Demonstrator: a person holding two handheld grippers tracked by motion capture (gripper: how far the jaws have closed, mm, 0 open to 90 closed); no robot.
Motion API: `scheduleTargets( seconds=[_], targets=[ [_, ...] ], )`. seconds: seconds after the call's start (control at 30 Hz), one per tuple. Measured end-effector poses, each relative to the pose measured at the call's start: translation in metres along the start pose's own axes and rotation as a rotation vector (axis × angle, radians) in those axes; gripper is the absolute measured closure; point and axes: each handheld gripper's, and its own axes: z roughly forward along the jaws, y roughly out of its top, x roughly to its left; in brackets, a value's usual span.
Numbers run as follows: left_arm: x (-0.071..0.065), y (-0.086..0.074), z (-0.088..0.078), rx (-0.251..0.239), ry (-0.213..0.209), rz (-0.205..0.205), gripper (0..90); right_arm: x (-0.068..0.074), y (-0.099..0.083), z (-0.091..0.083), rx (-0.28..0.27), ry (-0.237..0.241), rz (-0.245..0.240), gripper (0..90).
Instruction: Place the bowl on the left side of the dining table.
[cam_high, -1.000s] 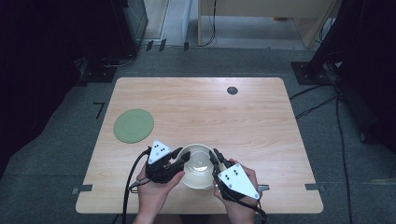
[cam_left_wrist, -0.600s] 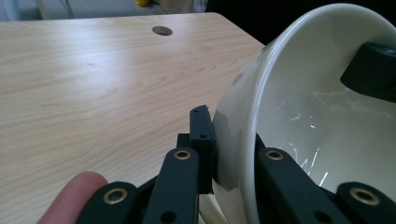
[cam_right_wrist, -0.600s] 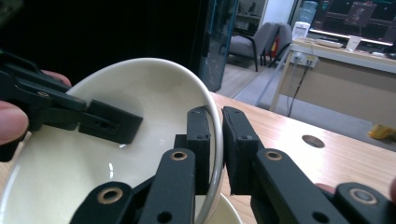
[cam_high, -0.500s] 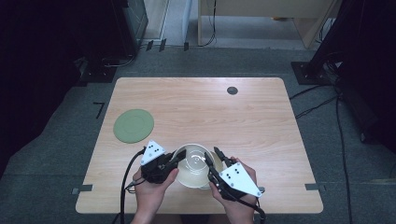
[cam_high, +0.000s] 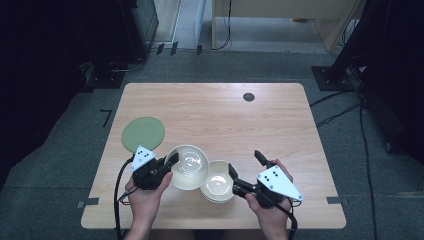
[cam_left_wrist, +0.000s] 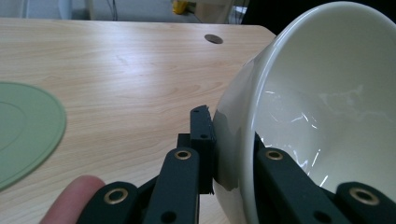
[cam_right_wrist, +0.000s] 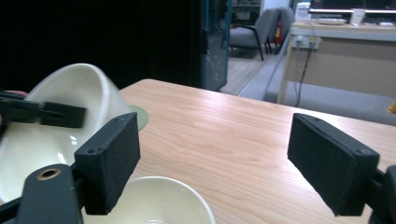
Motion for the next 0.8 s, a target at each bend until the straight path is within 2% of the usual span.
scheduleTargets(
  seconds=[0.07, 0.13, 0.17, 0.2, 0.33, 0.4, 0.5, 0.6, 0.63, 0.67, 0.77, 0.8],
  targets=[
    [0.003, 0.0, -0.001, -0.002, 0.001, -0.007, 83.5, -0.003, -0.001, 0.0, 0.003, -0.005, 0.002, 17.1],
    [0.01, 0.0, -0.002, -0.007, 0.013, -0.02, 83.5, -0.011, -0.005, 0.001, 0.018, -0.047, -0.027, 15.9],
    [0.01, 0.0, -0.002, -0.007, 0.013, -0.02, 83.5, -0.011, -0.005, 0.001, 0.018, -0.047, -0.027, 15.9],
    [0.015, 0.0, -0.003, -0.01, 0.025, -0.026, 83.5, -0.018, -0.009, 0.002, 0.031, -0.058, -0.017, 15.8],
    [0.024, 0.0, -0.003, -0.015, 0.042, -0.035, 83.5, -0.027, -0.013, 0.003, 0.048, -0.074, -0.002, 15.7],
    [0.033, 0.0, -0.002, -0.016, 0.055, -0.043, 83.5, -0.039, -0.018, 0.003, 0.058, -0.086, 0.007, 15.6],
    [0.039, 0.0, -0.002, -0.016, 0.067, -0.049, 83.5, -0.045, -0.022, 0.002, 0.061, -0.092, 0.019, 15.5],
    [0.05, -0.001, -0.001, -0.014, 0.09, -0.06, 83.5, -0.059, -0.029, 0.002, 0.076, -0.111, 0.04, 15.5],
    [0.05, -0.001, -0.001, -0.014, 0.09, -0.06, 83.4, -0.059, -0.029, 0.002, 0.076, -0.111, 0.04, 15.5],
    [0.055, -0.002, 0.0, -0.016, 0.1, -0.069, 83.4, -0.066, -0.033, 0.002, 0.082, -0.123, 0.049, 15.5],
    [0.061, -0.002, -0.001, -0.019, 0.11, -0.078, 83.4, -0.071, -0.036, 0.002, 0.088, -0.133, 0.058, 15.6],
    [0.066, -0.002, -0.002, -0.023, 0.124, -0.088, 83.5, -0.078, -0.041, 0.002, 0.095, -0.145, 0.063, 15.7]
  ],
)
